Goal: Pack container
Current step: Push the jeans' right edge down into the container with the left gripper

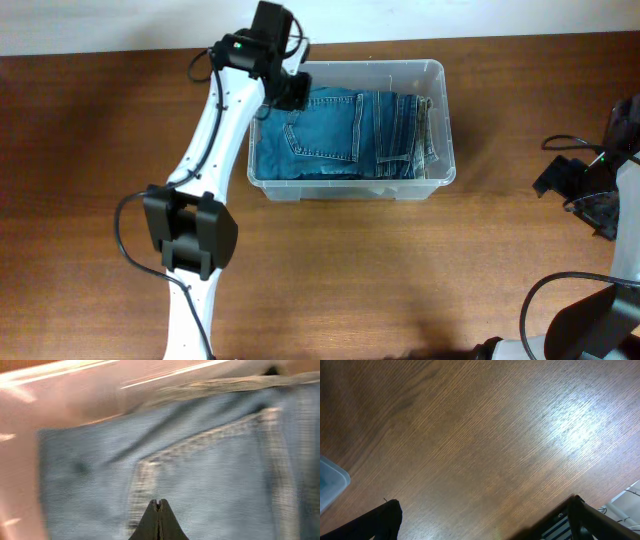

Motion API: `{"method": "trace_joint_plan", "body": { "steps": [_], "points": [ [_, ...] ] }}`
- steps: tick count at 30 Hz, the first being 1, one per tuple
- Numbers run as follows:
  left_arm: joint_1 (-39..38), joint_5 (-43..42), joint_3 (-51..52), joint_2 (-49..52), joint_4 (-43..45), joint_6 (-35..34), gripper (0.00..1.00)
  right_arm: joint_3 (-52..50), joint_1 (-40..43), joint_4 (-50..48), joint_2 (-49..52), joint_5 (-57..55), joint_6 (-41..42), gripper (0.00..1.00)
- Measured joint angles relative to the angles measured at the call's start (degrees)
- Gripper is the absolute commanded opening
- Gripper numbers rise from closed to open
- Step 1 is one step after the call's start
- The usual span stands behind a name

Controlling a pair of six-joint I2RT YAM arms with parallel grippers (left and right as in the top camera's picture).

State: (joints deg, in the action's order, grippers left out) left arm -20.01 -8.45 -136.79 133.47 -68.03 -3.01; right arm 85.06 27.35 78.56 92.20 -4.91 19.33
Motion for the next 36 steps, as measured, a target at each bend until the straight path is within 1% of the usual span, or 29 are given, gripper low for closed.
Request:
{"method": "trace_joint_plan", "body": {
  "steps": [10,15,21,28,32,36],
  "points": [
    [-9.97,-1.68,0.07,-0.44,2.34,-0.68,0.01,0.00,0.00,0.00,0.00,0.00,-0.02,0.99],
    [-13.55,-1.51,0.07,2.38,2.91,-1.14,0.01,0.00,0.00,0.00,0.00,0.00,0.04,0.98],
    [-14.43,-1.44,0.07,9.03,2.93,-1.16,0.01,0.00,0.00,0.00,0.00,0.00,0.02,0.98],
    [-14.43,-1.64,-1.27,9.29,2.47,-1.31,0.01,0.00,0.00,0.00,0.00,0.00,0.02,0.99],
    [-14.43,-1.42,-6.19,9.60,0.74,-1.33,0.01,0.00,0.00,0.00,0.00,0.00,0.00,0.98],
    [-14.45,-2.19,-13.46,9.57,-4.37,-1.36,0.01,0.00,0.00,0.00,0.00,0.00,0.00,0.98]
  ]
}}
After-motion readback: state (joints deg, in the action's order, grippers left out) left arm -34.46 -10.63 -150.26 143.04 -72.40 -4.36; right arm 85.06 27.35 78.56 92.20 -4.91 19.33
